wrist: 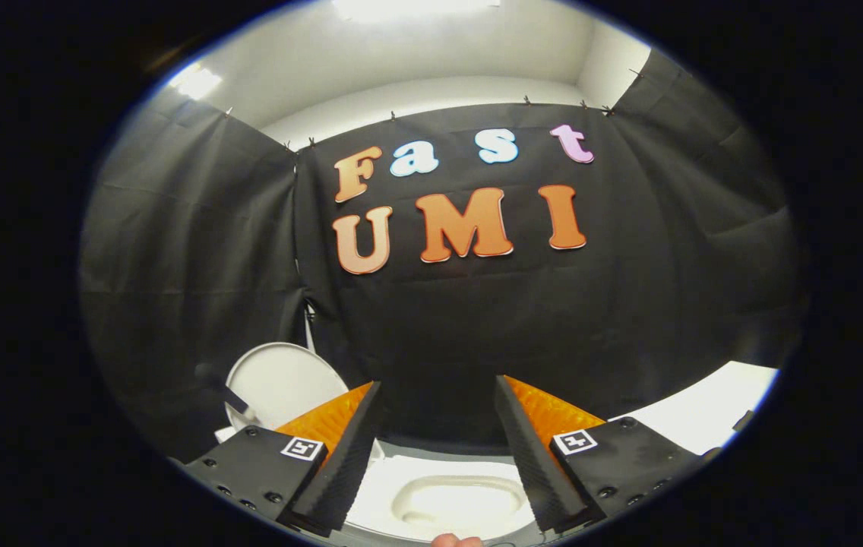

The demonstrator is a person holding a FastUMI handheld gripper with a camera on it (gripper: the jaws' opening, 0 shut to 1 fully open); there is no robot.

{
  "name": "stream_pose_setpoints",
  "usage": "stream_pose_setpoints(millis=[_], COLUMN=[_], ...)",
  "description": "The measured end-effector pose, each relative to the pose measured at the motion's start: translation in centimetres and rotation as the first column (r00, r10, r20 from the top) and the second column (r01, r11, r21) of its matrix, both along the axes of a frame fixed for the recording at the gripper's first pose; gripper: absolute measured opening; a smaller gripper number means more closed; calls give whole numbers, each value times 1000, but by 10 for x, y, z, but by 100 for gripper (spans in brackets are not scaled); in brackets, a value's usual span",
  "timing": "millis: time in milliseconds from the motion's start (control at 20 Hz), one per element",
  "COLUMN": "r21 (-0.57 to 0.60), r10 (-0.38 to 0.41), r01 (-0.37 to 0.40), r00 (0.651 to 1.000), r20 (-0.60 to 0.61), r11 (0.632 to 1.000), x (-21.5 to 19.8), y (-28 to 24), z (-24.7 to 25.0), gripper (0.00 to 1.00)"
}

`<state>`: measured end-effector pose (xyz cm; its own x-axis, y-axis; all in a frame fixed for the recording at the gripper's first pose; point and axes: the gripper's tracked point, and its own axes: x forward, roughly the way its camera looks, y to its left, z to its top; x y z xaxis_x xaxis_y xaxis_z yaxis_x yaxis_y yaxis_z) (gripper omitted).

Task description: Open the toilet lid.

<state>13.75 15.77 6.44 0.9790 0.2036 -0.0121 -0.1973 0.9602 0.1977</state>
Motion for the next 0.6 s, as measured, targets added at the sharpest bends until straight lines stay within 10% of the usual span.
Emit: stream_pose_setpoints(millis=[600], r21=[-30], r10=[-97], r01=[97], r00=[995], r20=[2], r11=[995], x=[-45], y=[-104], z=[-49], gripper=[94])
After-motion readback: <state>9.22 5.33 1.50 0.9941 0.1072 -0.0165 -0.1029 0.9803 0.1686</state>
